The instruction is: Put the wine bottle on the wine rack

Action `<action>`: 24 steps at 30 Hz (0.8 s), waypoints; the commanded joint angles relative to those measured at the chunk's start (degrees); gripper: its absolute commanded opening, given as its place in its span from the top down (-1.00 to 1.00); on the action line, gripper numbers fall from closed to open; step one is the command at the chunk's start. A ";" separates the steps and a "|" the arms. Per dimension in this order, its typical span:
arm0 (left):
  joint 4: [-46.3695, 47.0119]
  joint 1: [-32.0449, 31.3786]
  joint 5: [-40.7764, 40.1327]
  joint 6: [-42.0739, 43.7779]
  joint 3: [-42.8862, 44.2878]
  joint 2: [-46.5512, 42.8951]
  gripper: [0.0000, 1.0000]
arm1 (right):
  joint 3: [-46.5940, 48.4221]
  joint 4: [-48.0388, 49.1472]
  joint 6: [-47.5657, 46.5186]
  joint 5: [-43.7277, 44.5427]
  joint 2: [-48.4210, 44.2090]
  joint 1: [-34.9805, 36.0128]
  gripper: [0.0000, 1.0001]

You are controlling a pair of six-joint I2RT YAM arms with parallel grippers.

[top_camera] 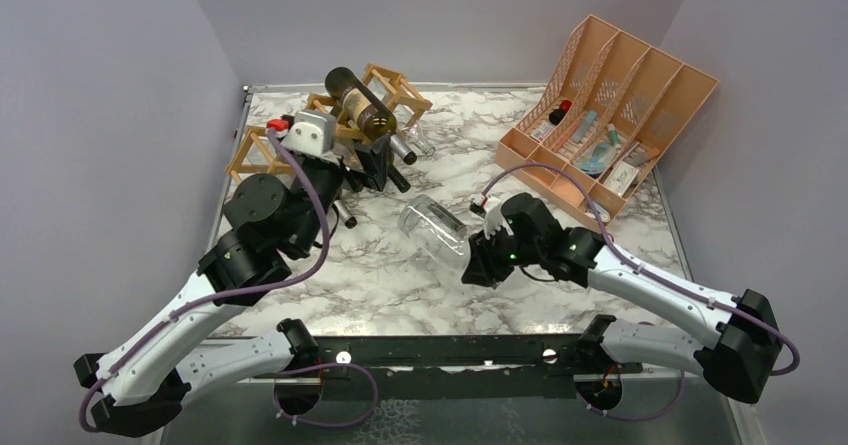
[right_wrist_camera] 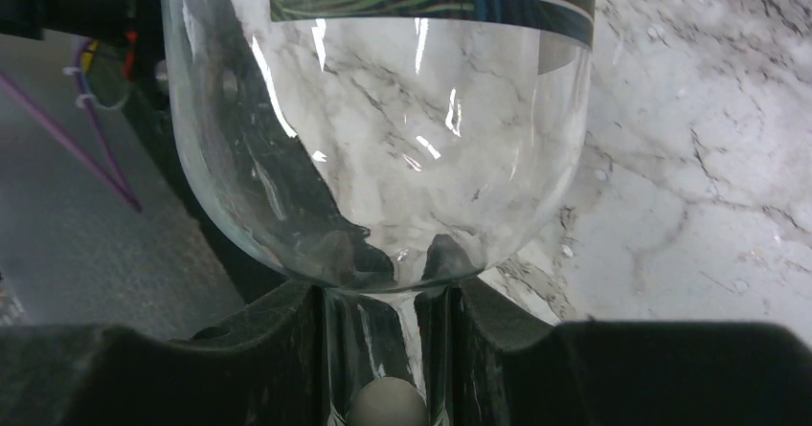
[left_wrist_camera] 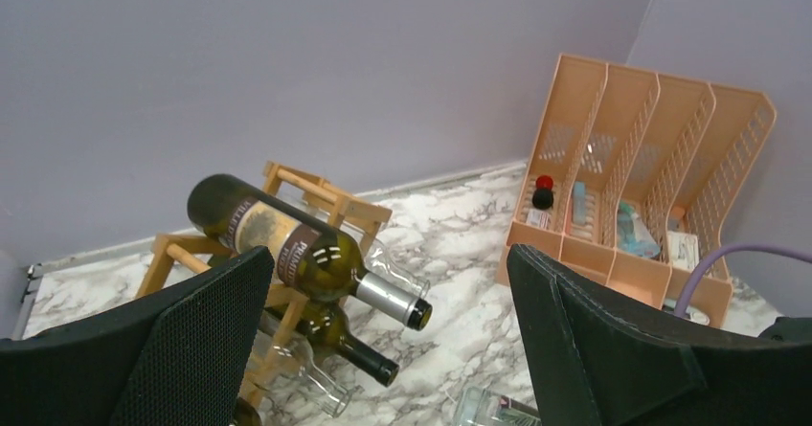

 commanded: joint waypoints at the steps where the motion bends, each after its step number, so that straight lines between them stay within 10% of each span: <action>1: 1.77 0.26 -2.05 2.11 4.32 -1.46 -0.98 | 8.67 15.23 1.42 -7.19 -1.42 1.18 0.98; 24: 1.82 0.26 -8.22 7.12 4.65 -16.04 -0.98 | 64.10 17.42 11.01 6.60 43.62 8.86 0.97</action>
